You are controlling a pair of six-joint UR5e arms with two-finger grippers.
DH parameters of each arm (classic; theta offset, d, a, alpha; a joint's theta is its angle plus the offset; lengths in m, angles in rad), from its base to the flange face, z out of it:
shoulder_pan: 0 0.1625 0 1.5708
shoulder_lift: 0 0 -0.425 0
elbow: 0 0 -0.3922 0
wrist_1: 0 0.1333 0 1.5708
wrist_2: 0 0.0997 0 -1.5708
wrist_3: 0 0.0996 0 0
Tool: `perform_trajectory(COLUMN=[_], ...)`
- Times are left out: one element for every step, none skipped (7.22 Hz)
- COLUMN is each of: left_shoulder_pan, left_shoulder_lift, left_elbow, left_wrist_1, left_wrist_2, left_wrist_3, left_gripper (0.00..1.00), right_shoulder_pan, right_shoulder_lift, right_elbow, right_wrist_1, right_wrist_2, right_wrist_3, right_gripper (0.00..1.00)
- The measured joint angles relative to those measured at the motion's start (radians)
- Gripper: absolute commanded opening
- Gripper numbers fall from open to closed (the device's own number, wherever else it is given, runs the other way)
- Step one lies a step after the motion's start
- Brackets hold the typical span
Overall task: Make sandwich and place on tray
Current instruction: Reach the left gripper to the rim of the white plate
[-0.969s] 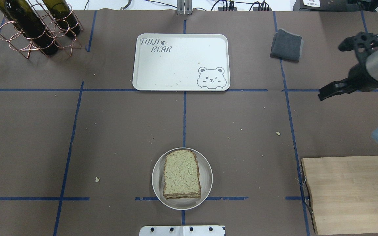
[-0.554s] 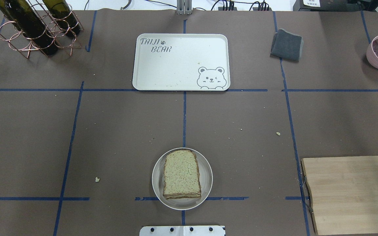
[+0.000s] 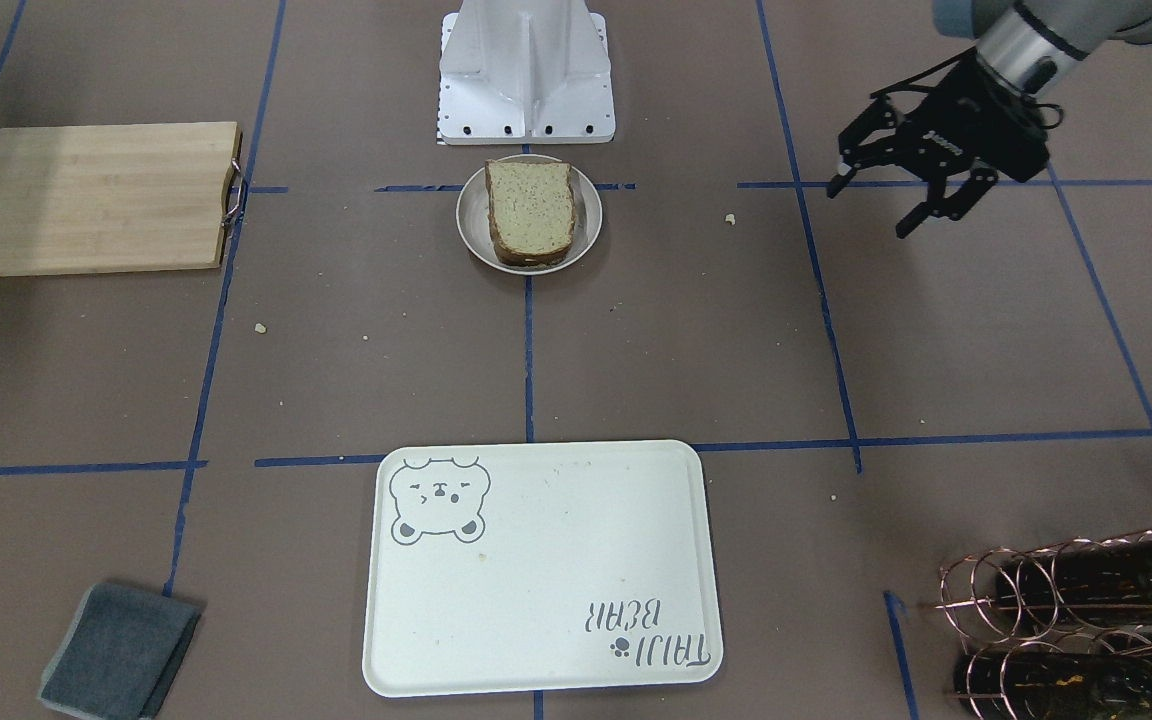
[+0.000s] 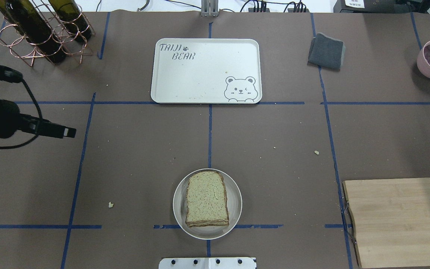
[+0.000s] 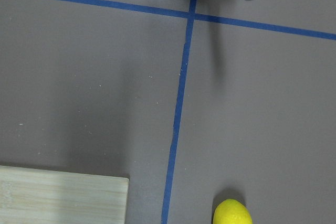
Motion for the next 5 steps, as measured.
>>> perform_trajectory(left_shoulder_pan=[0.134,0.253,0.352,0.416,0.453], left_shoulder_lift=[-0.025,-0.051,-0.092,-0.154,-0.216], left_elbow=[0.001,0.007,0.037,0.095,0.157], left_wrist_1=[0.002,0.003,0.004,0.007,0.013], left_wrist_2=[0.122,0.233,0.331,0.397,0.437], left_wrist_3=[-0.159,-0.296,-0.401,-0.464,-0.494], left_gripper=[0.69,0.69,0.69,0.68,0.59], right_shoulder_pan=[0.008,0.012,0.015,0.017,0.019], right_shoulder_lift=[-0.003,-0.004,-0.005,-0.006,-0.006], right_elbow=[-0.006,-0.008,-0.009,-0.009,-0.009], right_wrist_1=[0.0,0.0,0.0,0.0,0.0], right_wrist_2=[0.005,0.008,0.009,0.009,0.008], right_wrist_3=[-0.005,-0.007,-0.008,-0.009,-0.01], right_gripper=[1.0,1.0,1.0,1.0,1.0])
